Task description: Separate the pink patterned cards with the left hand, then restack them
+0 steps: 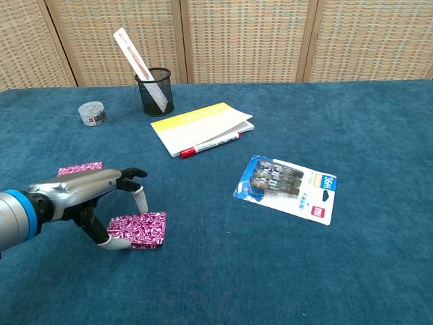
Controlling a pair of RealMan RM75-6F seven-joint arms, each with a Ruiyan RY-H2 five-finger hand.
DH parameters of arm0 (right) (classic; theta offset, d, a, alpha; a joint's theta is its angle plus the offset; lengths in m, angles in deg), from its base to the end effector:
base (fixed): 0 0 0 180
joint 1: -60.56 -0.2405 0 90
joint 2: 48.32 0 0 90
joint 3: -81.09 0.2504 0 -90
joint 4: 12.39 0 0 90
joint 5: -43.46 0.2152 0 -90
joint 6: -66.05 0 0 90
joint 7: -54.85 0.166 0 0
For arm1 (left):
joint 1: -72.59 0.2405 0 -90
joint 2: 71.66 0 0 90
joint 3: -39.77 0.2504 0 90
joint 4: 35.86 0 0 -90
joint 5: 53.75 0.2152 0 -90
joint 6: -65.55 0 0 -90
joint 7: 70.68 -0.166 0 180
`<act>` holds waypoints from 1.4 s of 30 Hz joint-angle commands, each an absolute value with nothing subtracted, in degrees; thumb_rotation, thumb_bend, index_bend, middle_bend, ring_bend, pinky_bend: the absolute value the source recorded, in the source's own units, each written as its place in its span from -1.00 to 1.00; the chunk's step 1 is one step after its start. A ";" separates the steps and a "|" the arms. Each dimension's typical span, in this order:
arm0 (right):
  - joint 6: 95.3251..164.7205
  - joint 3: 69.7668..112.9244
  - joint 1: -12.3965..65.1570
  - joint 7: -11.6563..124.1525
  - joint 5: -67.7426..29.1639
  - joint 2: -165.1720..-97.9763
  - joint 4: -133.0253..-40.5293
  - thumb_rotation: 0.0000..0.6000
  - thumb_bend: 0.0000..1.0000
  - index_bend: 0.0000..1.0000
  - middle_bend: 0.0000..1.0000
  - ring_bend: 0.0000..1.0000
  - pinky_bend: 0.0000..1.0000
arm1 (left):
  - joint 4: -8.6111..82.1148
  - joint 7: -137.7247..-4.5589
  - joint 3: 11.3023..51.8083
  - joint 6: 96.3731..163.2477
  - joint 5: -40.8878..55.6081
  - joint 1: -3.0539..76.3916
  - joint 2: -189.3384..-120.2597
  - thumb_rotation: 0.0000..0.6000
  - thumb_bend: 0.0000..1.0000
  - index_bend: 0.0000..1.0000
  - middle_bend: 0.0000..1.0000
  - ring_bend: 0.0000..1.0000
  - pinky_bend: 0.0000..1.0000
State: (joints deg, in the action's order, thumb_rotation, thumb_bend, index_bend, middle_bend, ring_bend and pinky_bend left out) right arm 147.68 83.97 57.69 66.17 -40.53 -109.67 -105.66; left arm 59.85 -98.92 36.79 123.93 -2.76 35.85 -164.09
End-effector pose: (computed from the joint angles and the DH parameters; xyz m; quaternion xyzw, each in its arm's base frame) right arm -0.3246 -0.1917 0.1591 0.5489 -0.4695 0.4046 0.5608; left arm -0.1617 0.2777 -0.0758 -0.7301 -0.4968 -0.2852 0.3725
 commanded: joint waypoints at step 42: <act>147.62 83.93 57.65 66.13 -40.52 -109.63 -105.76 1.00 -0.74 -1.00 -1.00 -1.00 -1.00 | 52.70 -93.70 30.81 130.71 -6.90 39.00 -159.07 1.00 -0.66 -0.59 -1.00 -1.00 -1.00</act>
State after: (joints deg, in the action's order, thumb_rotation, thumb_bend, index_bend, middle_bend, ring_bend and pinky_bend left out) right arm 147.62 83.94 57.65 66.15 -40.52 -109.63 -105.75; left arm 55.36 -94.53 32.63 128.69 -4.47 38.06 -158.42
